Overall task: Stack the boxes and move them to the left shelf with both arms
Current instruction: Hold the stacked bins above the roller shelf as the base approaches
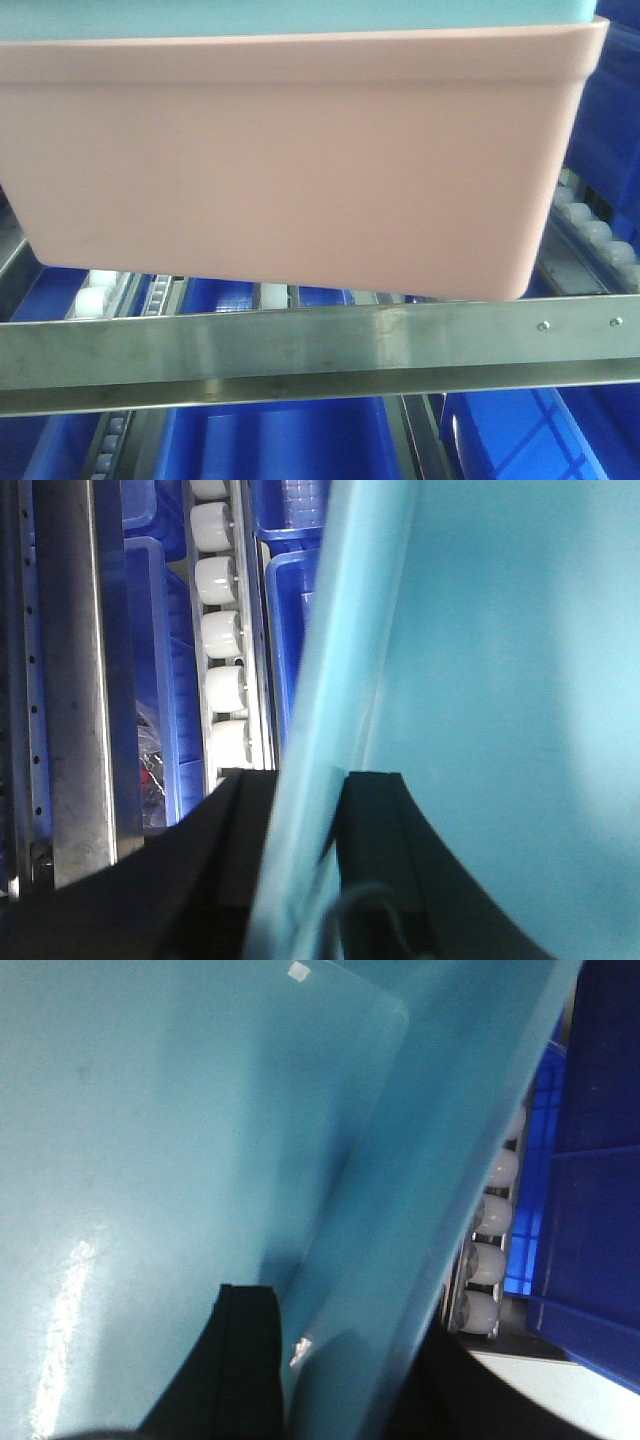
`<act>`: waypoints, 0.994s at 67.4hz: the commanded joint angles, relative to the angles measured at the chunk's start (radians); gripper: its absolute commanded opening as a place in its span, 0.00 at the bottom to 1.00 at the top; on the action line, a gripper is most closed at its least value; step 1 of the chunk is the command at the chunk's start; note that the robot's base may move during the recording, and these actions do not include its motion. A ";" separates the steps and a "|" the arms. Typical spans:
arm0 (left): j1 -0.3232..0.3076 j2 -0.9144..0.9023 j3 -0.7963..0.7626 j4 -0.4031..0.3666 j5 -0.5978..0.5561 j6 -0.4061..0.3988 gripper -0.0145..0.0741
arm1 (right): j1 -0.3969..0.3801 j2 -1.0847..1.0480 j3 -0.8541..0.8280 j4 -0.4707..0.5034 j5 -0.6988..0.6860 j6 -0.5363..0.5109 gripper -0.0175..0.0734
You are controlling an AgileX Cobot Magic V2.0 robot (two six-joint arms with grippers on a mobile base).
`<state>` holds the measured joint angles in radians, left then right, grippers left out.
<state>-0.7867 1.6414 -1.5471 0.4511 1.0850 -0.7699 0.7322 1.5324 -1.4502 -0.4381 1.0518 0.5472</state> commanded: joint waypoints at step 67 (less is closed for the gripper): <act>-0.041 -0.045 -0.048 -0.047 -0.229 0.092 0.16 | 0.030 -0.037 -0.046 0.078 -0.233 -0.023 0.25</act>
<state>-0.7867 1.6414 -1.5471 0.4511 1.0850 -0.7283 0.7322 1.5324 -1.4502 -0.4327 1.0553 0.5472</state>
